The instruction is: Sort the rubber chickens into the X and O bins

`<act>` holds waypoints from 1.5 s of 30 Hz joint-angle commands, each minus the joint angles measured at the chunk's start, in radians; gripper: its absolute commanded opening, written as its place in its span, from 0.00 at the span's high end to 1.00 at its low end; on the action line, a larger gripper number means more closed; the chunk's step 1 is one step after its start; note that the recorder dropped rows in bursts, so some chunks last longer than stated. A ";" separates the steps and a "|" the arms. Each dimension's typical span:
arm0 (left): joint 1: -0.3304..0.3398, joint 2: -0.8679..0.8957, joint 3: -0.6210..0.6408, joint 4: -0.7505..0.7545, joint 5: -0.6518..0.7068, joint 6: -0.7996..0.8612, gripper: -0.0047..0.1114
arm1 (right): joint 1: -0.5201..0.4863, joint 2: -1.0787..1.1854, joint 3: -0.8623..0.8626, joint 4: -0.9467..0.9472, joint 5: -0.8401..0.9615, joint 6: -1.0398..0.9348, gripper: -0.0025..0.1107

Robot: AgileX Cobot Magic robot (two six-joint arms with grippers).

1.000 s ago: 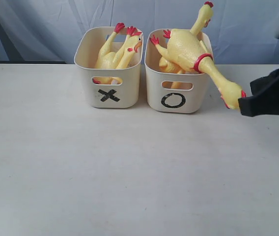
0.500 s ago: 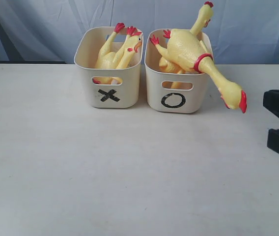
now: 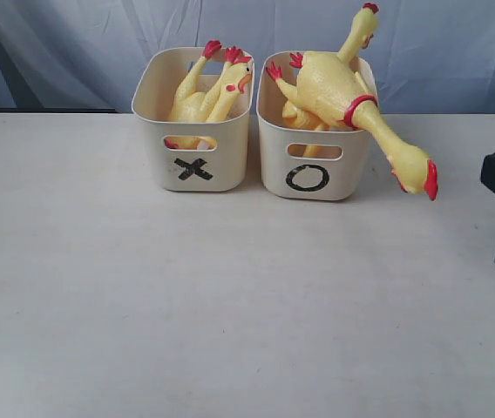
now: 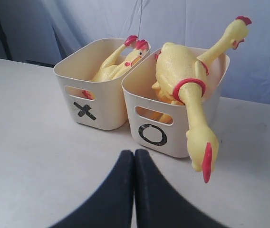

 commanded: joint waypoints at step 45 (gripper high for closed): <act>0.586 -0.004 0.005 -0.003 0.004 -0.002 0.70 | -0.403 -0.600 0.001 0.024 -0.030 -0.003 0.98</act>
